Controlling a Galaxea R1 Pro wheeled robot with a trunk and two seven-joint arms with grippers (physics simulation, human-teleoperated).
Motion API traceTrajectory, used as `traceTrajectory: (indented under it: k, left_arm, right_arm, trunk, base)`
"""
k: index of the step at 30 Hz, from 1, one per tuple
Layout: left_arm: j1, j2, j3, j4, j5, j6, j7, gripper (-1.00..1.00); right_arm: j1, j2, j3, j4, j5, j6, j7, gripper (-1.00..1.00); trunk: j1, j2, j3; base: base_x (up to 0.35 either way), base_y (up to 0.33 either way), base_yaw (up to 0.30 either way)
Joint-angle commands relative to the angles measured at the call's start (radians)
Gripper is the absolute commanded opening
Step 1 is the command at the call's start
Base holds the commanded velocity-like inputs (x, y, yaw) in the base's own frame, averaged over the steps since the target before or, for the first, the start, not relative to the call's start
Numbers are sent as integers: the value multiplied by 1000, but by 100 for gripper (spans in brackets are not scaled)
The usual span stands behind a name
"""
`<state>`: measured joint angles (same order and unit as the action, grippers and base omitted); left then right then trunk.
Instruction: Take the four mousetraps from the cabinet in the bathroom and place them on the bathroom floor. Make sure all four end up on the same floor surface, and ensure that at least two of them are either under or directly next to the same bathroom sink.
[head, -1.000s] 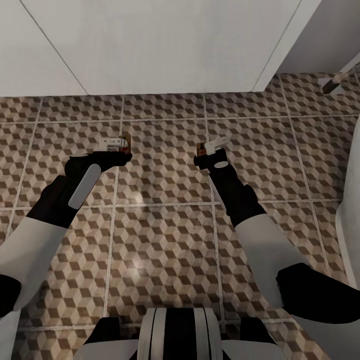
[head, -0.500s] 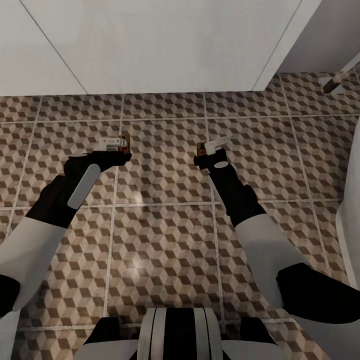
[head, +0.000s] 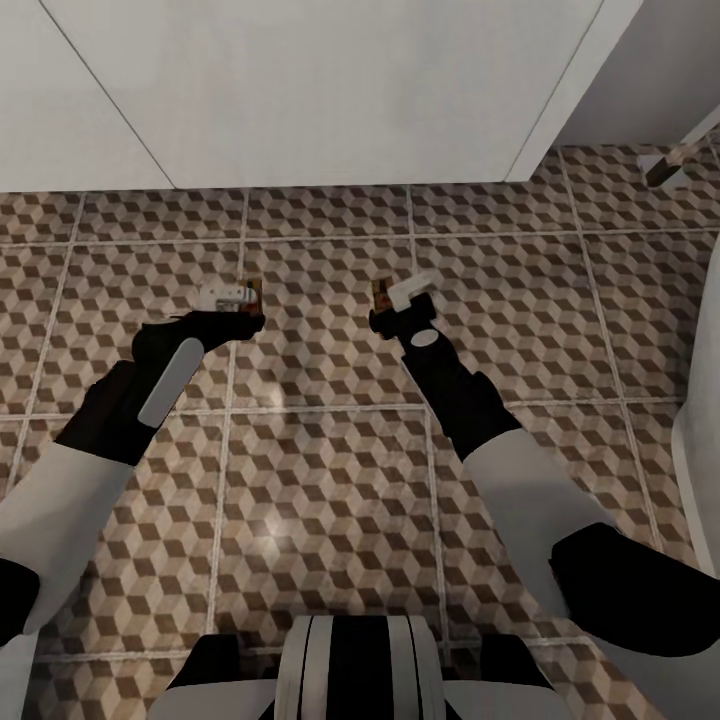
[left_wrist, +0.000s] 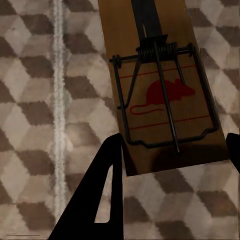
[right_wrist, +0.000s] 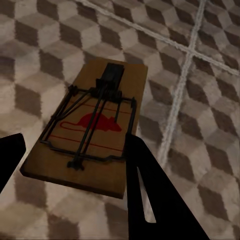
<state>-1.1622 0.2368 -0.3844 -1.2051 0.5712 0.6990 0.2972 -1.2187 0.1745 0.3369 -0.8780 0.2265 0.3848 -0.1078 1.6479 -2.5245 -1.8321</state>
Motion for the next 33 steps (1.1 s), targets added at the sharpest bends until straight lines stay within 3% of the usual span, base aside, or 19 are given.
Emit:
traceTrajectory:
  k: [1, 5, 7, 9, 11, 14, 17, 23, 29, 32, 33]
  left_arm:
    - [-1, -13, -3, 30, 7, 1, 9, -100]
    - [-4, -82, -2, 156, -32, -12, 11, -100]
    - [-5, -140, -1, 217, -115, -40, 11, -100]
    - [-7, -197, 0, 267, -236, -66, 10, -100]
    - [-11, -238, 5, 295, -342, -77, 8, -100]
    - [-24, -259, 10, 313, -400, -82, 7, -100]
    - [-42, -266, 14, 319, -422, -83, 7, -100]
    - [-62, -269, 16, 272, -429, -81, 6, -100]
    - [-63, -265, 13, 207, -433, -81, 8, -100]
    - [-63, -255, 3, 153, -445, -81, 13, -100]
    - [-63, -251, -2, 139, -463, -80, 14, -100]
  right_arm:
    - [-3, 0, 6, 12, 6, 7, -9, -100]
    - [-40, 0, 10, 98, 7, 4, -24, -100]
    - [-61, 0, 11, 145, 7, -3, -26, -100]
    - [-95, 0, 11, 216, 7, -38, -27, -100]
    - [-130, 0, 11, 281, 7, -80, -27, -100]
    - [-164, 0, 11, 327, 8, -102, -27, -100]
    - [-194, 0, 11, 343, 8, -110, -27, -100]
    - [-212, 0, 13, 339, 7, -124, -27, -100]
    - [-214, 0, 14, 335, 7, -224, -37, -100]
    - [-214, 0, 14, 335, 7, -254, -88, -100]
    - [-214, 0, 14, 336, 6, -261, -127, -100]
  trunk:
    - [0, 0, -1]
    - [0, 0, -1]
    - [0, 0, -1]
    - [0, 0, -1]
    - [0, 0, -1]
    - [0, 0, -1]
    - [0, 0, -1]
    - [0, 0, -1]
    - [0, 0, -1]
    - [0, 0, -1]
    - [0, 0, -1]
  base:
    - [0, 0, 0]
    - [0, 0, 0]
    - [0, 0, 0]
    - [0, 0, 0]
    - [0, 0, 0]
    - [0, 0, 0]
    - [0, 0, 0]
    - [0, 0, 0]
    - [0, 0, 0]
    - [0, 0, 0]
    - [0, 0, 0]
